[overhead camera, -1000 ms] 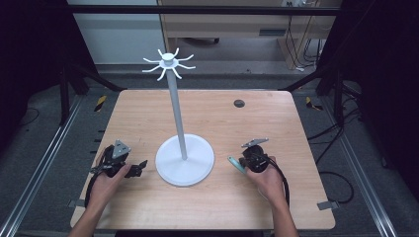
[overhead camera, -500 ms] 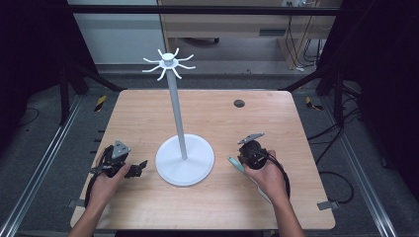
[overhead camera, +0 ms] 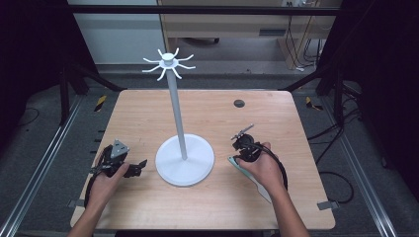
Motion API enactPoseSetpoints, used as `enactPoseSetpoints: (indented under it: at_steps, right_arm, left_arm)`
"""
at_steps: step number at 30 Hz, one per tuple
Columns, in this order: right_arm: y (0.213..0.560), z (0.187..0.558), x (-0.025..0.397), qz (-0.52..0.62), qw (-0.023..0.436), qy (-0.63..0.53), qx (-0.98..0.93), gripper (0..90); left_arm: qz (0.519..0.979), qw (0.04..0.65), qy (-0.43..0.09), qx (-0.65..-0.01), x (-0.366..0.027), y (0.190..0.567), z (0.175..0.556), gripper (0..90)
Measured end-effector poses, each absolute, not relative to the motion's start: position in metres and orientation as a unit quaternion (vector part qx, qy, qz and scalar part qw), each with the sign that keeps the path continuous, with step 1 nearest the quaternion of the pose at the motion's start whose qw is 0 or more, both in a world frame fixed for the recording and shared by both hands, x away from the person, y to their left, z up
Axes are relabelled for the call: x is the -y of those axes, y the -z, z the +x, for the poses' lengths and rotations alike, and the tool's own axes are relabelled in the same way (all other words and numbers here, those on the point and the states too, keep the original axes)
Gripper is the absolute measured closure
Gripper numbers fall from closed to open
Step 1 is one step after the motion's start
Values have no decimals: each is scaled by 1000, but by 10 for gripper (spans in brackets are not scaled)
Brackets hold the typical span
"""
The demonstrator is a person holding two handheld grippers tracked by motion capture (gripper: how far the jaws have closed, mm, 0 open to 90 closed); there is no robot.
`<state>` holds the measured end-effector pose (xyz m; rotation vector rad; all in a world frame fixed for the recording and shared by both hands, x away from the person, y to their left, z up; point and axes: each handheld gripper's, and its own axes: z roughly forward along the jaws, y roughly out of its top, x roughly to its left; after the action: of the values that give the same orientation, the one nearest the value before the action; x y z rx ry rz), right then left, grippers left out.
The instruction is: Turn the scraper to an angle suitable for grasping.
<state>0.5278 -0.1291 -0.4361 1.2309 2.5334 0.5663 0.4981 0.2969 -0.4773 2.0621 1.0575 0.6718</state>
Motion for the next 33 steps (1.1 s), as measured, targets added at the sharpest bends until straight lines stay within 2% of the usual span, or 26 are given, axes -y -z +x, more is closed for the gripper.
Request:
enactPoseSetpoints:
  at_steps: [5, 33]
  right_arm:
    - [437, 532, 127, 422, 123, -186, -879, 611]
    - [457, 543, 117, 417, 89, -142, -893, 665]
  left_arm:
    - [797, 359, -260, -410, -297, 477, 498, 33]
    - [800, 359, -259, -405, -295, 477, 497, 33]
